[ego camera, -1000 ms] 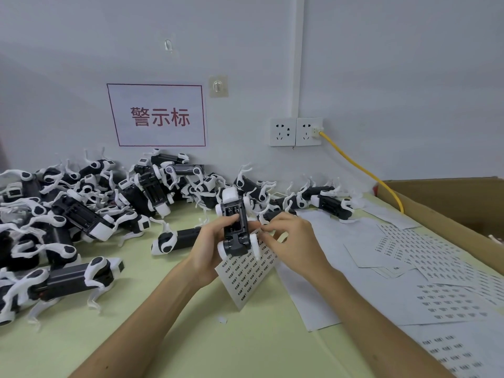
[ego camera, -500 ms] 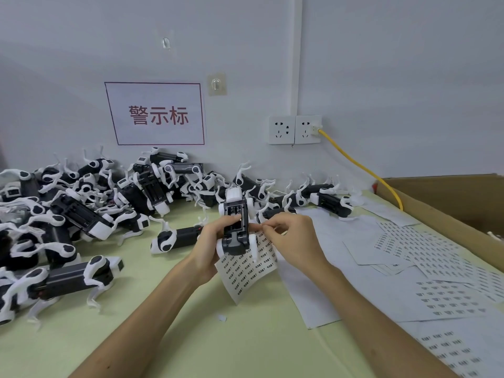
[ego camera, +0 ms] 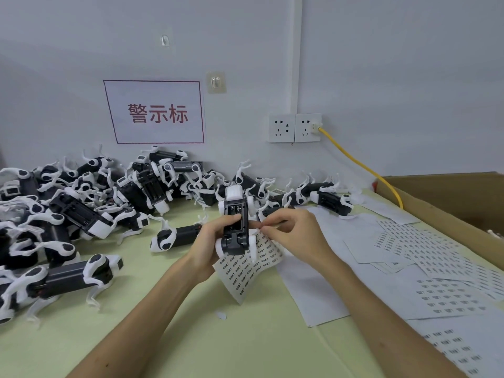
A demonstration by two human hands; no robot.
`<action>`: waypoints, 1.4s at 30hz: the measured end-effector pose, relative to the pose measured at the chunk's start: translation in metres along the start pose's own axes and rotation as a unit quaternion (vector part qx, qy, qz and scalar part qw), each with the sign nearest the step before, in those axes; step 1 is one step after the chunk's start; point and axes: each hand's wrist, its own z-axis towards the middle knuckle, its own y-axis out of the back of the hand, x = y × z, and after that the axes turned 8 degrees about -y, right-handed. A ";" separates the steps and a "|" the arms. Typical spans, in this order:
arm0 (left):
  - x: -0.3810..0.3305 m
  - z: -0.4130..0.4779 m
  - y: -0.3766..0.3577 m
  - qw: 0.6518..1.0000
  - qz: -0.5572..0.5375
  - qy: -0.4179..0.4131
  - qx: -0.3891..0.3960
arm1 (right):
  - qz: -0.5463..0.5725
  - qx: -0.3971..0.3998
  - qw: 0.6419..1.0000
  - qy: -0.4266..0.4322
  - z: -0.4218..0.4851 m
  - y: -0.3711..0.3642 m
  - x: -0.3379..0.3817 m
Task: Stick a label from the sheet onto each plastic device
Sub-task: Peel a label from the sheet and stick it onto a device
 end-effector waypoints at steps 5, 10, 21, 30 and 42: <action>-0.001 -0.001 -0.001 0.999 0.015 -0.029 -0.006 | 0.008 -0.006 1.000 -0.001 0.001 -0.004 -0.003; 0.001 -0.003 -0.002 0.999 0.016 -0.018 0.035 | -0.026 -0.037 0.999 0.010 0.001 -0.006 -0.002; 0.002 -0.003 -0.011 1.000 0.025 0.003 0.008 | -0.004 -0.071 0.997 -0.004 0.000 -0.001 0.003; -0.002 -0.005 -0.008 1.000 0.008 0.002 0.011 | 0.059 -0.039 0.997 -0.024 0.001 0.001 0.007; -0.001 -0.005 -0.006 1.000 -0.008 -0.011 0.016 | 0.132 0.039 0.988 -0.070 0.000 0.013 0.010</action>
